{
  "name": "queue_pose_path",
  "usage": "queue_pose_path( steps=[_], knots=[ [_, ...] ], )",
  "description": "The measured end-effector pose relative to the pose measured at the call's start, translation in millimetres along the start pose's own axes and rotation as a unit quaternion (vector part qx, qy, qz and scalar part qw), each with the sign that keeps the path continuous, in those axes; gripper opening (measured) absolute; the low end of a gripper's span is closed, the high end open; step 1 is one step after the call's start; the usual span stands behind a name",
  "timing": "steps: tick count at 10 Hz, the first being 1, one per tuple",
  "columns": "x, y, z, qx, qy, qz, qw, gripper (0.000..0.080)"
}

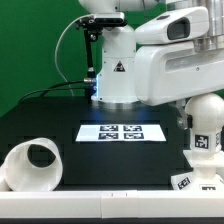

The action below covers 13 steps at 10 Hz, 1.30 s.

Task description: Assemble lamp

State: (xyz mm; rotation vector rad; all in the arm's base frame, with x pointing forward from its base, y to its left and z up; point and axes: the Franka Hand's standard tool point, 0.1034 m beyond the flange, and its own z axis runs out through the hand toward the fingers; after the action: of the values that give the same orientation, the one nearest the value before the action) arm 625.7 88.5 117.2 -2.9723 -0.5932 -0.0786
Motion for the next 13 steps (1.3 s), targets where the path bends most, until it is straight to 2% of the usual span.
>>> queue_pose_path(
  steps=[2,4,5,6,8,9,11,12,13],
  knots=[
    [1.2,-1.0,-0.3,0.0,0.003,0.079,0.997,0.0574],
    [1.2,0.7,-1.2,-0.002,0.016,0.234,0.972,0.0574],
    [1.3,1.5,-1.7,0.002,0.022,0.321,0.947,0.0574],
    [0.5,0.0,-0.7,0.005,0.023,0.419,0.908,0.0574],
    [0.3,-2.9,2.0,0.018,0.019,0.534,0.845,0.0574],
    [1.0,-4.2,1.3,0.023,0.018,0.565,0.824,0.0574],
    [0.2,-4.4,2.2,0.022,0.017,0.537,0.843,0.0574],
    [-2.9,-7.2,2.9,0.014,0.005,0.497,0.868,0.0671],
    [-3.3,-7.9,0.4,0.01,-0.006,0.412,0.911,0.0671]
  ],
)
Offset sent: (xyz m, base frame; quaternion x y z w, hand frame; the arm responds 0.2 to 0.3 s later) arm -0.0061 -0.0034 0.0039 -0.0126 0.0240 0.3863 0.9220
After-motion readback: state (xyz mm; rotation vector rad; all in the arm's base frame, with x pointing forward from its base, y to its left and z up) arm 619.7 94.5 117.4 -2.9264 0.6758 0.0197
